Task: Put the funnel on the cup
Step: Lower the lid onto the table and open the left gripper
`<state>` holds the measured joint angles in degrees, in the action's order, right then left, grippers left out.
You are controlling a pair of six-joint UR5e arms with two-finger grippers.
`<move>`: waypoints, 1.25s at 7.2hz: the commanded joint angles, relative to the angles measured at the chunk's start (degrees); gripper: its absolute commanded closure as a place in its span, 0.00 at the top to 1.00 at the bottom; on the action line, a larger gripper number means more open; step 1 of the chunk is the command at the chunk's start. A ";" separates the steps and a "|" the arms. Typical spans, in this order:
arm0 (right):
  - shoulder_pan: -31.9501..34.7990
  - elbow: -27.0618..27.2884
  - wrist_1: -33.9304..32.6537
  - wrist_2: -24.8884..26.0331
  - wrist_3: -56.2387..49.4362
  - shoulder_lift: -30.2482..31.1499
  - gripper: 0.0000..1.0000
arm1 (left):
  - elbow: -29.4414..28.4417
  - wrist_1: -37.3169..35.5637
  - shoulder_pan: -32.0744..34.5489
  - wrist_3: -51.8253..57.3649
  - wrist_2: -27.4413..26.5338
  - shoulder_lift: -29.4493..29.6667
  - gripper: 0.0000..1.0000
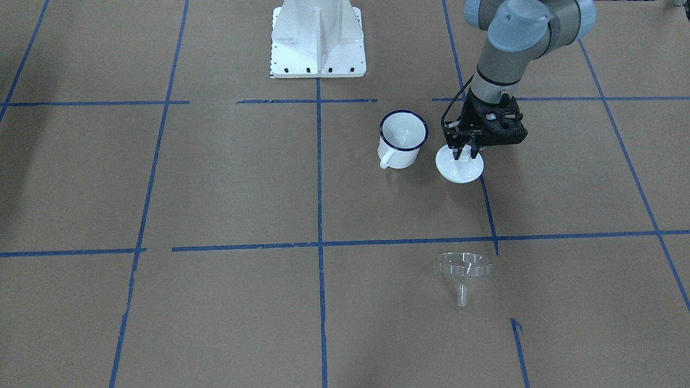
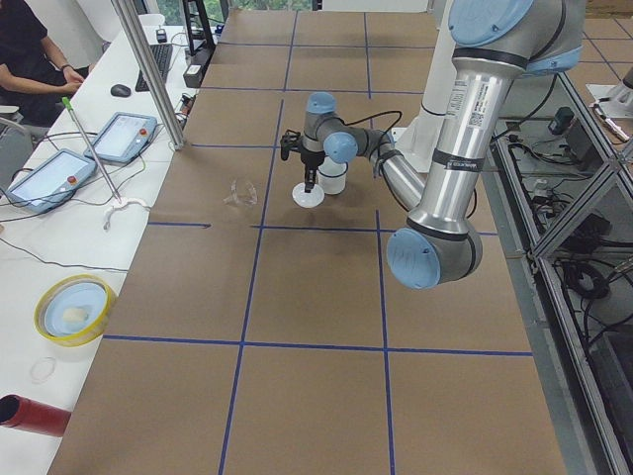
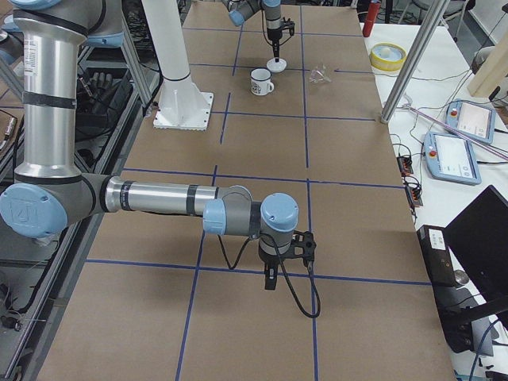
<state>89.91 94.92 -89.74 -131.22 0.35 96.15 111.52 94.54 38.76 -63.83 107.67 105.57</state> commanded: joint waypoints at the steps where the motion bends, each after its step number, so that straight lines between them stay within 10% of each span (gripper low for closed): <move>1: 0.00 0.00 0.00 0.00 0.00 0.00 1.00 | -3.40 1.00 -0.27 0.20 0.00 -0.01 0.00; 3: 0.00 0.00 0.00 0.00 0.00 0.00 1.00 | -6.57 4.67 -0.27 0.99 0.00 0.07 0.00; 4: 0.00 -0.09 0.00 0.00 0.00 0.00 1.00 | -7.10 4.95 -0.27 1.08 0.17 0.34 0.21; 5: 0.00 -0.09 0.00 0.00 0.00 0.00 1.00 | -7.11 4.96 -0.27 1.69 0.18 0.34 0.88; 9: 0.00 0.00 0.00 0.00 0.00 0.00 1.00 | -3.18 3.82 1.04 1.53 0.26 0.96 1.00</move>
<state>89.91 94.89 -89.74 -131.22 0.35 96.15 106.17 98.93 38.89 -61.44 108.03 106.41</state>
